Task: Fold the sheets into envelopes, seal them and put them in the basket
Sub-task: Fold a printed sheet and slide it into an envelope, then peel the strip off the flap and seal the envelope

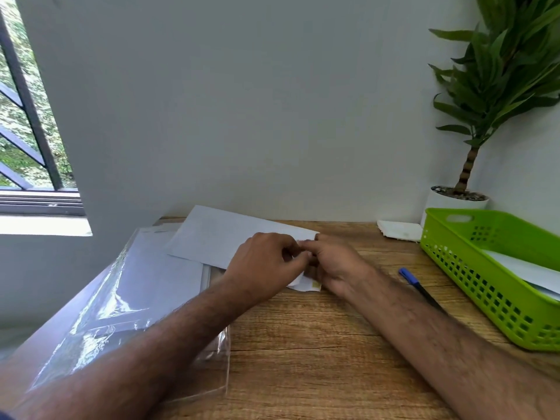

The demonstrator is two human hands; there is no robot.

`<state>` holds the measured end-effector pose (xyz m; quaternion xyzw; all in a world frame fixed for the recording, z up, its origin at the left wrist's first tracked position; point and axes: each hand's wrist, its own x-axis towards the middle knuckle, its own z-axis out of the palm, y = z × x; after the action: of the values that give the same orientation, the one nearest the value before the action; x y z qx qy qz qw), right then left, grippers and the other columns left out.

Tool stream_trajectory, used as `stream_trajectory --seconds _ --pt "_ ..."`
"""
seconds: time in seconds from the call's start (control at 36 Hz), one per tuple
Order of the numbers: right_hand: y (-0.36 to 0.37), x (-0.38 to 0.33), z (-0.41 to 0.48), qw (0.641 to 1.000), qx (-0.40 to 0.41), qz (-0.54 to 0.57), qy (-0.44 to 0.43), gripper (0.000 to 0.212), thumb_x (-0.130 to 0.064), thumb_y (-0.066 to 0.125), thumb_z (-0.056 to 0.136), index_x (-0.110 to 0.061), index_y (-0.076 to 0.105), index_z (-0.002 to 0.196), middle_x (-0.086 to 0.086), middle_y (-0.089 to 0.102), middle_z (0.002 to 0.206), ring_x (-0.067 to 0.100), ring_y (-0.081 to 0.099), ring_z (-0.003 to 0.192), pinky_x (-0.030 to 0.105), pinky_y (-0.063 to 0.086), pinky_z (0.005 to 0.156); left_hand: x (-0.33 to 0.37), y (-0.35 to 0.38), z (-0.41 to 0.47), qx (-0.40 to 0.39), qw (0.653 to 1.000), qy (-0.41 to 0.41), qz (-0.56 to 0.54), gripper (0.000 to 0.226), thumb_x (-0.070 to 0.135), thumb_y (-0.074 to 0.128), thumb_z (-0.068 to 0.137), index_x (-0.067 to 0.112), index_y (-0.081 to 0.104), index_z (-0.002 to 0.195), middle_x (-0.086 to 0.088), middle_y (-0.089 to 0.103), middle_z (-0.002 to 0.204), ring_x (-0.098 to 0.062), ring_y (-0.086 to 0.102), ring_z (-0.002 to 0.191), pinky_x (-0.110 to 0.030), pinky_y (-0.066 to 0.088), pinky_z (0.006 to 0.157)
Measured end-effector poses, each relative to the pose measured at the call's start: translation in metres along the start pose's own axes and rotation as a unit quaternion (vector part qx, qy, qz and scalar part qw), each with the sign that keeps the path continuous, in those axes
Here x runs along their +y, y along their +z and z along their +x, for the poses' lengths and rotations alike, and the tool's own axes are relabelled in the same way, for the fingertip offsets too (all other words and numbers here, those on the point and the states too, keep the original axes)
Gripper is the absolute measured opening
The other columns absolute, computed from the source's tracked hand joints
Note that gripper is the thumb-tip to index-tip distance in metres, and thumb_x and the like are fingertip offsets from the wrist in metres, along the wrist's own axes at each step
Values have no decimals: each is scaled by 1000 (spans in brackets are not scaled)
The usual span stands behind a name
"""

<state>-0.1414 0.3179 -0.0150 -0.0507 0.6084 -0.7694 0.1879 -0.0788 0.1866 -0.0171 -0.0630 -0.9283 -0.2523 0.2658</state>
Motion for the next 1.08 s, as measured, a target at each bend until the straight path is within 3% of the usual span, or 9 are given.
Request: stream_trajectory --seconds 0.14,0.25,0.33,0.47,0.56,0.64,0.72,0.83,1.08 --pt "-5 -7 0 998 67 3 -18 18 -3 65 93 -10 69 109 12 75 102 29 72 91 44 62 63 -4 -10 6 62 995 -68 -50 50 53 55 95 16 70 65 2 67 59 -11 62 55 -33 48 54" --pt "-7 -18 -1 955 134 -114 -240 12 -8 67 94 -18 73 98 1 76 96 22 73 94 35 61 74 -13 -27 12 94 957 -196 -190 58 59 53 94 12 73 68 -4 73 64 -9 63 50 -29 51 61" --pt "2 -22 -12 880 130 -216 -402 12 -9 67 94 -16 74 102 -13 73 86 -3 66 79 13 49 68 -23 -38 17 98 886 -287 -350 68 70 52 89 5 73 87 -15 76 81 -20 64 59 -32 51 59" --pt "14 -10 -30 750 13 -390 -535 22 2 70 86 -12 78 101 -11 72 83 -7 60 75 4 44 67 -32 -56 23 100 738 -366 -558 83 84 45 80 10 65 110 -18 74 98 -34 74 80 -45 60 69" --pt "16 0 -30 693 -45 -462 -552 27 3 70 83 -13 79 103 -1 78 96 -1 65 91 1 41 79 -48 -60 26 114 691 -367 -612 48 47 59 94 7 61 120 -19 71 112 -31 73 88 -42 61 63" --pt "16 2 -26 693 -84 -475 -535 29 -3 71 85 -17 78 110 -3 77 105 9 70 99 24 55 83 -67 -61 29 161 678 -386 -605 36 2 54 94 0 51 130 -21 63 126 -29 66 94 -42 58 61" --pt "10 -2 -25 712 -101 -466 -516 32 -1 68 82 -19 77 108 -6 76 103 6 69 96 29 56 79 -76 -66 29 212 662 -398 -599 34 -4 52 95 3 50 128 -17 62 121 -27 65 93 -41 56 64" --pt "-7 -11 -18 741 28 -447 -500 18 -6 61 81 -15 76 77 -5 71 69 10 65 63 37 54 58 -85 -68 30 241 671 -391 -582 36 -3 57 94 3 53 130 -15 65 122 -25 66 93 -40 56 64" --pt "-38 -33 -6 844 141 -332 -396 17 -16 62 88 -24 73 78 -7 71 71 13 70 70 41 61 70 -37 -24 17 29 768 -327 -550 21 0 67 87 -6 67 108 -24 73 105 -34 73 79 -43 63 63"
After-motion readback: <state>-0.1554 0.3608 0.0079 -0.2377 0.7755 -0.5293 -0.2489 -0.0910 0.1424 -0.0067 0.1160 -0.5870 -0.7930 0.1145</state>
